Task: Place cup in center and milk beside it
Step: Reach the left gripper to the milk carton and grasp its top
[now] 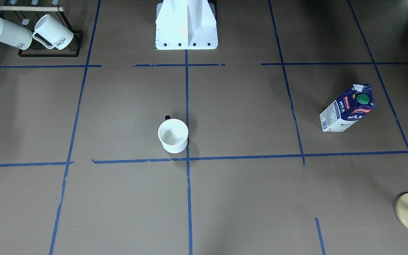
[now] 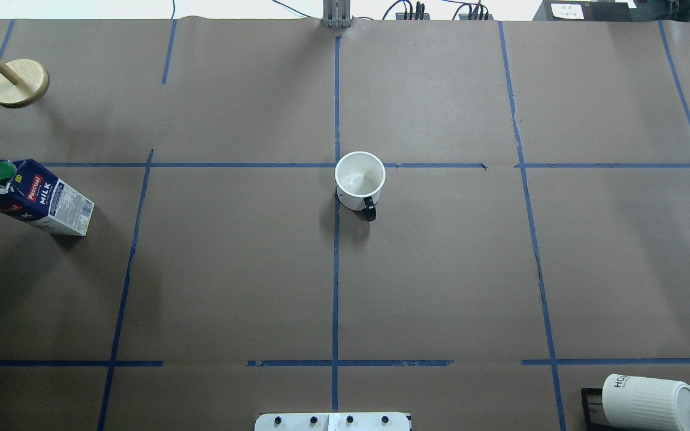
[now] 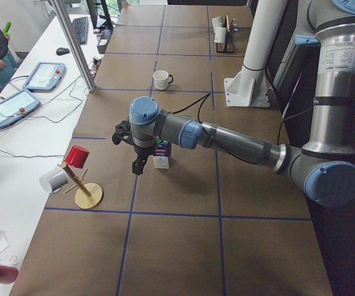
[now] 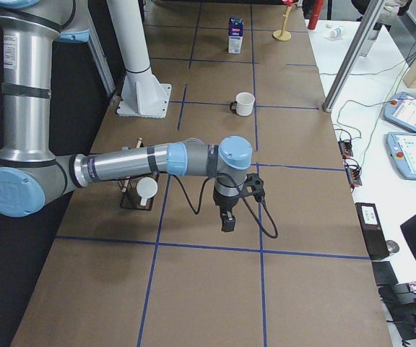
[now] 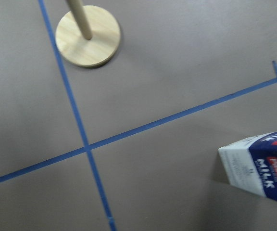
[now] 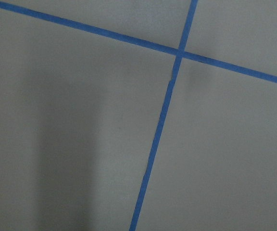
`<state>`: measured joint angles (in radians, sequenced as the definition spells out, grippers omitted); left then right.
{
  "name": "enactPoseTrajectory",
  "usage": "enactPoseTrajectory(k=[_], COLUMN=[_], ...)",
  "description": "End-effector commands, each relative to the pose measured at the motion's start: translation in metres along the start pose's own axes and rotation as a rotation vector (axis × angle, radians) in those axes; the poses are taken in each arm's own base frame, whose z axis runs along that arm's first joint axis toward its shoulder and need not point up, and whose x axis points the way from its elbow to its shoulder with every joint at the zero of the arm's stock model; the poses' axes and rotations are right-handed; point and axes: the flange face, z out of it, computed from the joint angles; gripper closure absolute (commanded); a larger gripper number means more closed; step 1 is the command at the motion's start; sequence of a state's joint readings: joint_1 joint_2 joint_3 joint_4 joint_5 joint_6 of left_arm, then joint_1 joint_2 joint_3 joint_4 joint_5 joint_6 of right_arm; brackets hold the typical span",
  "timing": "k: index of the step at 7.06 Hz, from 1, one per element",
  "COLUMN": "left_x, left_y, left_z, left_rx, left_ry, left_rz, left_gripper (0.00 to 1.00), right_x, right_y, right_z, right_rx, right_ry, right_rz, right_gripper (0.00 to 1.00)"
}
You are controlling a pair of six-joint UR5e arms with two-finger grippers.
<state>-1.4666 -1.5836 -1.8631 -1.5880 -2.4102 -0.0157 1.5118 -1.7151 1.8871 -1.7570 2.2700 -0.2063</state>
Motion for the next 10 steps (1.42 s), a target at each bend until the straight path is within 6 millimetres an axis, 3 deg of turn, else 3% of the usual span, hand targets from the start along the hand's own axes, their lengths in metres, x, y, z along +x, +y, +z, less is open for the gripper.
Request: enactPoseTrajectory(k=[1,5,8,10], left_x=[0.069,0.134,0.141,0.151], left_y=[-0.010,-0.023,-0.021,-0.016], left_z=[0.013,0.054,0.074,0.102], left_rx=[-0.022,-0.004,-0.030,-0.060], left_ry=[0.028,0.007,-0.010,-0.053], left_rz=[-0.127,-0.196,-0.182,-0.152], left_gripper=[0.00,0.00,0.00,0.00], right_x=[-0.001,0.000,-0.001,0.000], right_y=[0.021,0.021,0.021,0.021], right_z=[0.000,0.001,0.002,0.002], right_rx=[0.015,0.013,0.012,0.012], right_ry=[0.002,0.002,0.002,0.002], right_rz=[0.063,0.078,0.078,0.080], right_gripper=[0.01,0.01,0.01,0.01])
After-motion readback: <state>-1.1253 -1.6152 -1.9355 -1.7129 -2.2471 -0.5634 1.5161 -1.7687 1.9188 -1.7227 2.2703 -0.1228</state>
